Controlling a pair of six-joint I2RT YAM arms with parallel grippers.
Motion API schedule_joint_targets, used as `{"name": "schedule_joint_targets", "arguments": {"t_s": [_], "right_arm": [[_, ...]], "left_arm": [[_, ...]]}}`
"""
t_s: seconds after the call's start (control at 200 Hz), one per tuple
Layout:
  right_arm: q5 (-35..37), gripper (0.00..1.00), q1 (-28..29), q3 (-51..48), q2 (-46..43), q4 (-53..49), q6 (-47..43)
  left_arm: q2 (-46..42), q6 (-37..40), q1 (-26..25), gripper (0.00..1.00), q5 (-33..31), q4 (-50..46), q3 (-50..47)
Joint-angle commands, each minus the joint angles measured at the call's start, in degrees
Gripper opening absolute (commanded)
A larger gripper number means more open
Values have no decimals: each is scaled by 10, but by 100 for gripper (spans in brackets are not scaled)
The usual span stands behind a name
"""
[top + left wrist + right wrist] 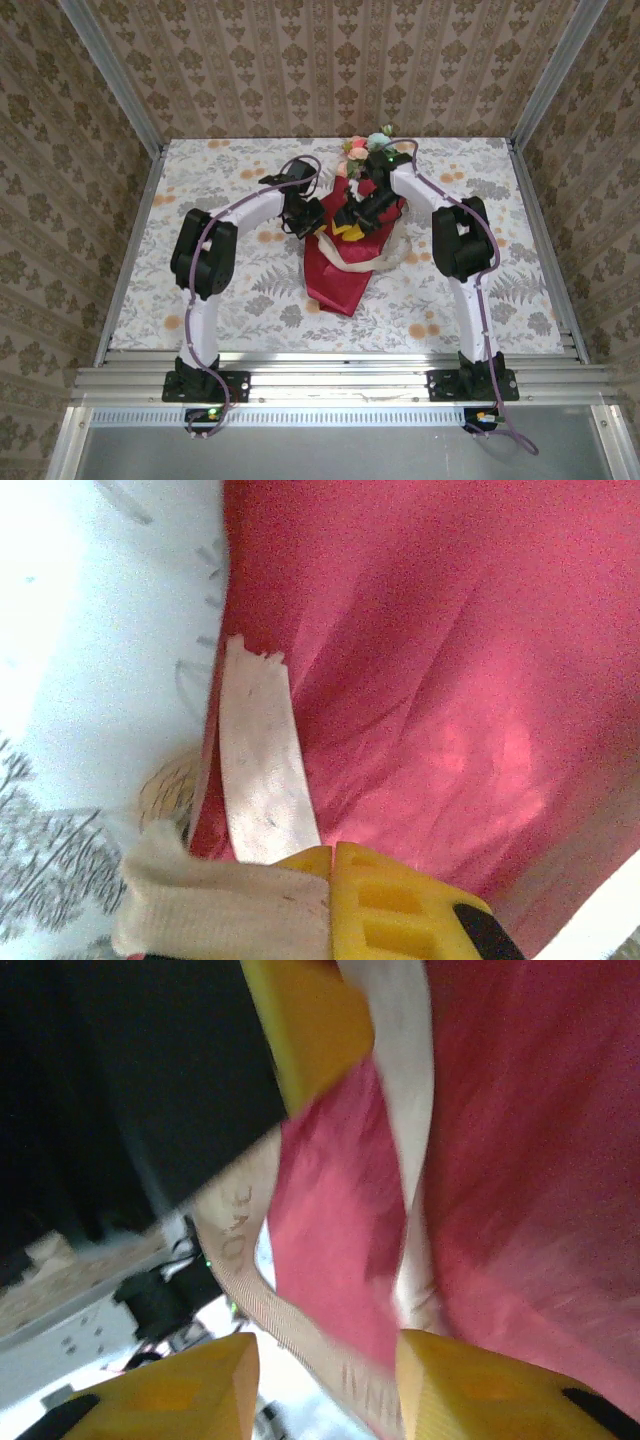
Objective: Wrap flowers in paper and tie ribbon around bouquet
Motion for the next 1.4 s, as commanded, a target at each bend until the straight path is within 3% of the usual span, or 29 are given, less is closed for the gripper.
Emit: {"name": "schedule_joint_targets", "arguments": {"t_s": [0.0, 0.135, 0.375, 0.515, 0.63, 0.92, 1.195, 1.395], "right_arm": [[120, 44, 10, 80, 22, -63, -11], [236, 46, 36, 44, -29, -26, -44], [438, 62, 141, -274, -247, 297, -84], [501, 67, 171, -323, -289, 366, -60], [506, 68, 186, -310, -276, 366, -64], [455, 51, 194, -300, -236, 369, -49], [437, 53, 203, -315, -226, 370, -39], [448, 50, 205, -291, -194, 347, -43]], "left_arm": [[33, 24, -1, 5, 0, 2, 21], [43, 20, 3, 5, 5, 34, 27], [36, 4, 9, 4, 32, 67, 14], [30, -2, 12, 4, 45, 64, 11], [22, -7, 16, 3, 51, 66, 5], [15, -15, 28, 3, 80, 65, -3], [12, -15, 32, 2, 92, 64, -7], [8, -12, 32, 2, 93, 61, -7]]}}
